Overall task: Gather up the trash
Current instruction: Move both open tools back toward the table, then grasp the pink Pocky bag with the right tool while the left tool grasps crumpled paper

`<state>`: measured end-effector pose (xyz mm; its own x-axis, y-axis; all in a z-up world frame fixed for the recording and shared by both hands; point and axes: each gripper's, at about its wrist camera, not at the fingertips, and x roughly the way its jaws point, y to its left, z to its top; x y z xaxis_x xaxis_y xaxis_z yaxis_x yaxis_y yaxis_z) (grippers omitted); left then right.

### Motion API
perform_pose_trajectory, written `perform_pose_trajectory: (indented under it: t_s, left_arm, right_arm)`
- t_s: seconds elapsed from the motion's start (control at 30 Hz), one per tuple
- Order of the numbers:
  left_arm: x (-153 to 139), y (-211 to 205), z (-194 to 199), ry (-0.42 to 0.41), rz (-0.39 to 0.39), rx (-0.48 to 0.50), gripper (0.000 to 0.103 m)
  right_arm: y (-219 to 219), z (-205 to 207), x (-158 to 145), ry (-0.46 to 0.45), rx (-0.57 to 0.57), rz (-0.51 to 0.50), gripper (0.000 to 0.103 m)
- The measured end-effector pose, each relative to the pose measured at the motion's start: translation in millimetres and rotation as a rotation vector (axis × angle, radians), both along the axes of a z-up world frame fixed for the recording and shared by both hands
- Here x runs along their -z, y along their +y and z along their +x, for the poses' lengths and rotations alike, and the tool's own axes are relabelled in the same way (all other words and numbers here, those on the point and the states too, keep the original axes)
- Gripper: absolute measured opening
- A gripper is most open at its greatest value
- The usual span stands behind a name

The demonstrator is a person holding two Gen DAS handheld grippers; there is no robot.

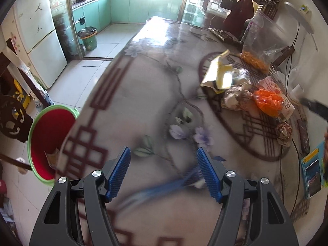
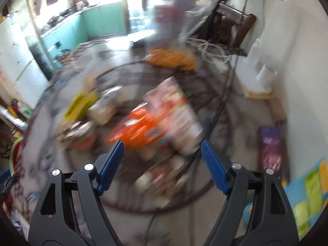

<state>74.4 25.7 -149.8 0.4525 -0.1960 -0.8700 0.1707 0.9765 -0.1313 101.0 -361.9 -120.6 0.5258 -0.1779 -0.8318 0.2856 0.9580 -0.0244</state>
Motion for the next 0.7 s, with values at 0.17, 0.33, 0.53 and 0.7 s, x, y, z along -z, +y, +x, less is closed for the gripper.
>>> perform_pose_trajectory:
  t_s: [0.17, 0.33, 0.53, 0.7]
  left_arm:
    - [-3.8, -23.5, -15.3, 0.005, 0.037, -0.01, 0.064]
    - [-5.3, -33.2, -17.6, 0.01, 0.063, -0.032, 0.064]
    - [-9.8, -60.6, -1.6, -0.009, 0.062, 0.008, 0.064]
    - [-20.1, -100.0, 25.6, -0.047, 0.02, 0.086, 0.064]
  right_arm:
    - [-40.6, 54.8, 40.2, 0.072, 0.027, 0.012, 0.075]
    - [-61.9, 85.9, 98.5, 0.198, 0.049, 0.179, 0.064]
    - [-50.5, 75.5, 102.7, 0.204, -0.017, 0.263, 0.043]
    - [-23.9, 41.1, 94.3, 0.206, -0.115, 0.343, 0.035]
